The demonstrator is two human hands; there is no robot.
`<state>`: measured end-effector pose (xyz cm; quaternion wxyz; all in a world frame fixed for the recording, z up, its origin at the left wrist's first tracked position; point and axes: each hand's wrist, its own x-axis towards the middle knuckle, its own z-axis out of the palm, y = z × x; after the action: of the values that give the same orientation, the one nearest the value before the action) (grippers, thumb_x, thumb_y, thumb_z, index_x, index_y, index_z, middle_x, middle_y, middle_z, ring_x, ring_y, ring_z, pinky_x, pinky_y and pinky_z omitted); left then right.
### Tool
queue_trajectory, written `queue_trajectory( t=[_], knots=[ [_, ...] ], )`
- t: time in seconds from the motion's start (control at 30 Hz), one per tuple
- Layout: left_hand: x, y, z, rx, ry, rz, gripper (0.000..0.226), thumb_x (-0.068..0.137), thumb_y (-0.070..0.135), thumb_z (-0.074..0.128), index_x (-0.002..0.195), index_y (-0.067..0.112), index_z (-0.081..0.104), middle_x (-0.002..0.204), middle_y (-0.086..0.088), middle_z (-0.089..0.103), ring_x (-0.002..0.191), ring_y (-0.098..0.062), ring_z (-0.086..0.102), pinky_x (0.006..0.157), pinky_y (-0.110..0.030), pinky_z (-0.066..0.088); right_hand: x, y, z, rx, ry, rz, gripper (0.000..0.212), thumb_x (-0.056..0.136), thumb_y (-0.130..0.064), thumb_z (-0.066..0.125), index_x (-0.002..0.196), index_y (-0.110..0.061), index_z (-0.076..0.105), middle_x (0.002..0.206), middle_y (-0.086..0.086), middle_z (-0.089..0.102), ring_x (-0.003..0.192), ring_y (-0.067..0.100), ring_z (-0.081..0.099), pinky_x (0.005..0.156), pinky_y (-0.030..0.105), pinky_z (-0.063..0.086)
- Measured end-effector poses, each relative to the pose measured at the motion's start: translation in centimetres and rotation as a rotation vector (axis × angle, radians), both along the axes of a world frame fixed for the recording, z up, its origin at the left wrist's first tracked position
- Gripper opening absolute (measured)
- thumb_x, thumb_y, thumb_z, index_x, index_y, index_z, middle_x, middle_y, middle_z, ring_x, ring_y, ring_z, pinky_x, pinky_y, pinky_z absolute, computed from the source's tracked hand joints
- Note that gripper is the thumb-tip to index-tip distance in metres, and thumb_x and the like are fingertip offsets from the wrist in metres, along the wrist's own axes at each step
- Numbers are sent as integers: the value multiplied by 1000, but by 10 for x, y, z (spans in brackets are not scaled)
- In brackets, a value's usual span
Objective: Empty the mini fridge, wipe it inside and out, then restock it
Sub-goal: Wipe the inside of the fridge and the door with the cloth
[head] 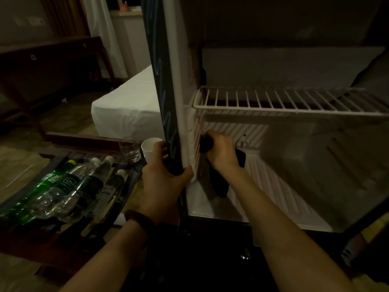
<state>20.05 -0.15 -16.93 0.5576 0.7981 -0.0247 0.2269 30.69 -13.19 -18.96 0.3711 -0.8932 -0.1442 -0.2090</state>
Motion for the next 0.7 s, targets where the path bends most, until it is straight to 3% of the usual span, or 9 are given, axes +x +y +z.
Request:
queue_trajectory(
  t=[0.17, 0.27, 0.43, 0.6, 0.7],
  knots=[
    [2, 1, -1, 32, -23, 18, 55, 68, 11, 79, 101, 36, 42, 97, 26, 52, 87, 12, 55, 79, -15, 53, -60, 10, 26, 150, -353, -29, 30, 63, 12, 59, 89, -2, 64, 93, 13, 66, 90, 30, 57, 75, 32, 43],
    [3, 2, -2, 23, -13, 14, 54, 68, 10, 79, 105, 29, 44, 99, 22, 54, 93, 8, 56, 82, -22, 53, -84, 15, 48, 186, -507, -23, 29, 64, 10, 62, 89, -4, 65, 102, 10, 67, 98, 30, 57, 82, 39, 47],
    [3, 1, -1, 2, 9, 6, 55, 70, 8, 76, 112, 26, 45, 105, 12, 58, 99, -6, 60, 88, -34, 53, -83, 22, 56, 217, -472, -64, 37, 64, 12, 64, 97, -4, 66, 98, 9, 68, 98, 28, 58, 80, 49, 51],
    [3, 3, -4, 22, -7, 4, 55, 69, 7, 76, 107, 33, 45, 104, 9, 62, 98, -9, 63, 87, -36, 54, -68, 33, 49, 322, -506, -166, 31, 65, 12, 67, 93, -3, 66, 106, 8, 68, 100, 26, 61, 84, 45, 51],
    [4, 3, -6, 9, -22, 9, 54, 70, 8, 76, 100, 40, 46, 98, 6, 66, 94, -11, 65, 82, -43, 55, -84, 36, 39, 333, -545, -159, 22, 73, -1, 62, 94, -3, 67, 110, 10, 67, 104, 23, 58, 89, 39, 48]
  ],
)
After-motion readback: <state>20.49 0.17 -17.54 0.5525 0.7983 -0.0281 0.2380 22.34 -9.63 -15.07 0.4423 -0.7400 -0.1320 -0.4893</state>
